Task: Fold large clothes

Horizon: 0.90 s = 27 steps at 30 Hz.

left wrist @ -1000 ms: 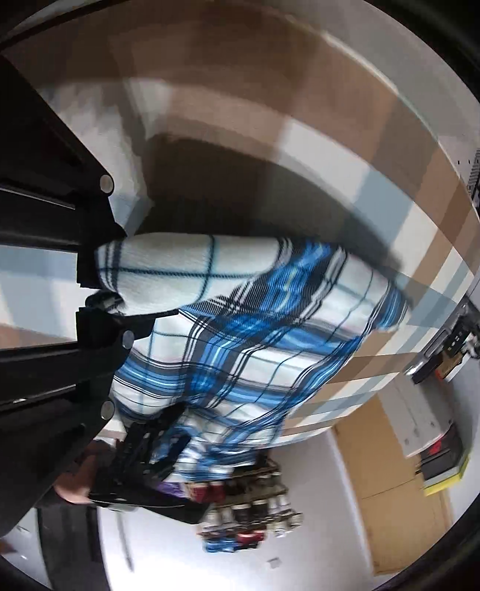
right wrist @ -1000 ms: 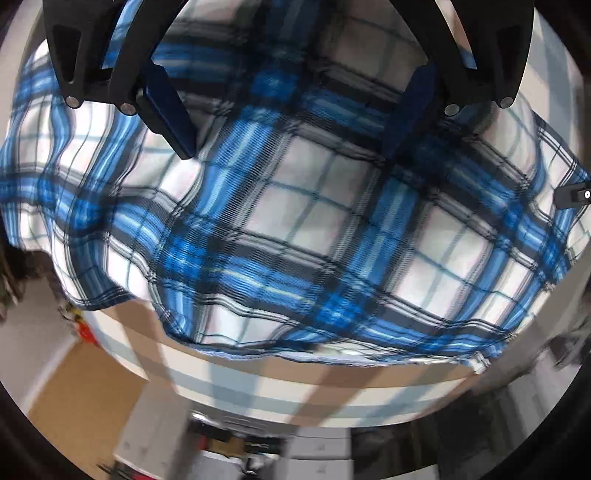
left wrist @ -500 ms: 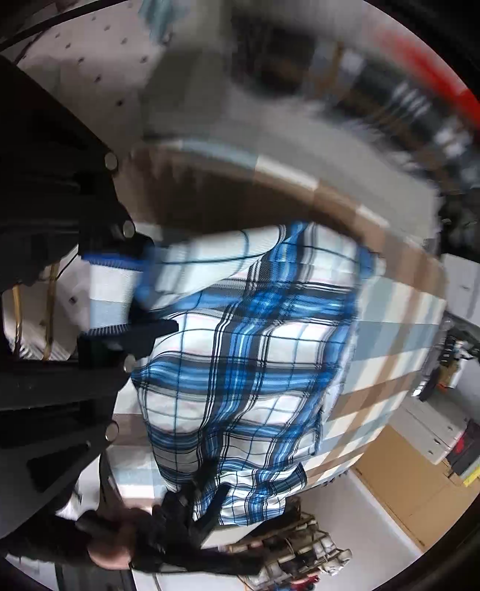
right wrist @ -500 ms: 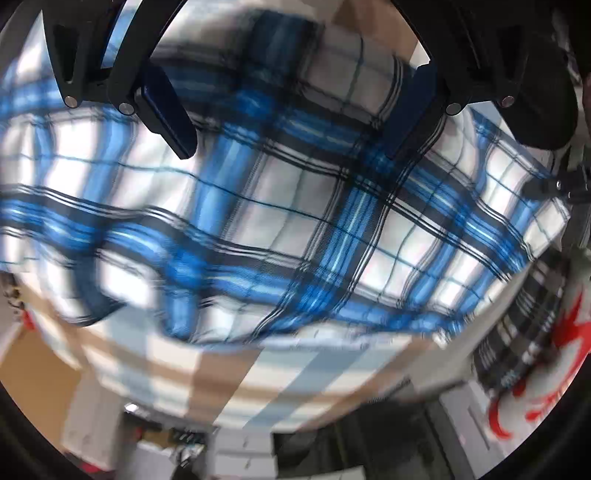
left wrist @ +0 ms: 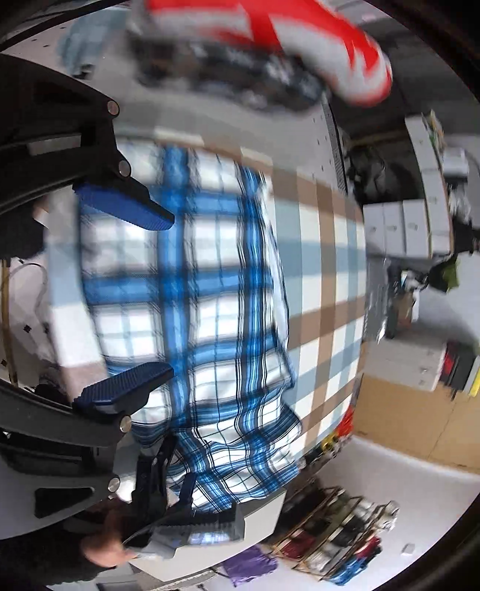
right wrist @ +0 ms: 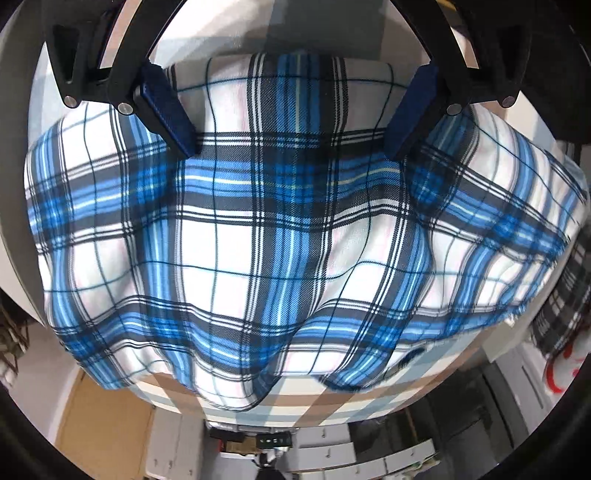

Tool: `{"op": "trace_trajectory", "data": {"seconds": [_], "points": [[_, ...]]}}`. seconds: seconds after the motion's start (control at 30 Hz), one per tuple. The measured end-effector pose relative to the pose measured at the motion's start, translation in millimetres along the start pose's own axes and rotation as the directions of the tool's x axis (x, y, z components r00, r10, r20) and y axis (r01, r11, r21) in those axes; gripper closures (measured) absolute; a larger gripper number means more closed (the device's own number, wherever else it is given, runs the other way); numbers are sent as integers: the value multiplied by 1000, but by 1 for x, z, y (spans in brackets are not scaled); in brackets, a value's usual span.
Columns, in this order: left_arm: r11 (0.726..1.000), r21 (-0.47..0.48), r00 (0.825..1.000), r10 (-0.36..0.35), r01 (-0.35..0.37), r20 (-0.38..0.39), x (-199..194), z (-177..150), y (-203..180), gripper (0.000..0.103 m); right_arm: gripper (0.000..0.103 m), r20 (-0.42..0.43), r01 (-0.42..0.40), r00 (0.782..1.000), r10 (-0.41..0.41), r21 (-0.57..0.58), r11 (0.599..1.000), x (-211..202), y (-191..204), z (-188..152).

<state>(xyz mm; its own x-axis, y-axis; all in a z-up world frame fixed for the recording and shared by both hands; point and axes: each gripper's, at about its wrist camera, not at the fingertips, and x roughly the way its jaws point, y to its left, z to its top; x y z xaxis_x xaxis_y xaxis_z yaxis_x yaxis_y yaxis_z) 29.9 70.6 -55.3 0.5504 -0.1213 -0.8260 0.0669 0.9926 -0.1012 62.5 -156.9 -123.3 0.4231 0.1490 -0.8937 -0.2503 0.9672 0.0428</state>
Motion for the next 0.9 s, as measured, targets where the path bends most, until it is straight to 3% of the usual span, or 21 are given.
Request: {"op": "trace_trajectory", "data": {"seconds": [0.07,0.2,0.27,0.33,0.37,0.47,0.53,0.63,0.73,0.83,0.9], "points": [[999,15,999,-31,32,-41,21,13,-6,33,2,63,-21,998,20,13,1000,-14,-3,-1],[991,-58,989,-121,116,-86,55,38,-8,33,1,222,-23,975,6,73,997,-46,-28,0],[993,-63,989,-104,98,-106,67,44,-7,33,1,273,-16,962,-18,121,992,-52,-45,2],[997,-72,989,12,-22,-144,88,48,2,33,1,268,-9,963,-34,159,987,-49,-63,2],[996,-85,986,20,-34,-166,99,47,9,33,1,245,2,968,-48,183,983,-43,-72,3],[990,-142,987,-16,-7,-160,108,41,28,33,1,158,43,984,-81,234,971,-17,-87,9],[995,-100,990,-1,-13,-141,107,38,28,33,1,137,71,985,-103,223,972,-9,-91,5],[999,-31,991,20,-24,-135,107,31,26,33,0,38,204,976,-215,185,961,7,-93,6],[999,-8,990,30,-32,-139,104,29,27,33,1,10,195,979,-204,251,948,6,-102,8],[999,-26,990,42,-46,-131,94,32,27,33,3,30,239,966,-258,285,928,-10,-100,7],[998,-35,994,49,-52,-101,85,31,26,33,3,123,192,964,-234,283,940,-32,-91,10]]}}
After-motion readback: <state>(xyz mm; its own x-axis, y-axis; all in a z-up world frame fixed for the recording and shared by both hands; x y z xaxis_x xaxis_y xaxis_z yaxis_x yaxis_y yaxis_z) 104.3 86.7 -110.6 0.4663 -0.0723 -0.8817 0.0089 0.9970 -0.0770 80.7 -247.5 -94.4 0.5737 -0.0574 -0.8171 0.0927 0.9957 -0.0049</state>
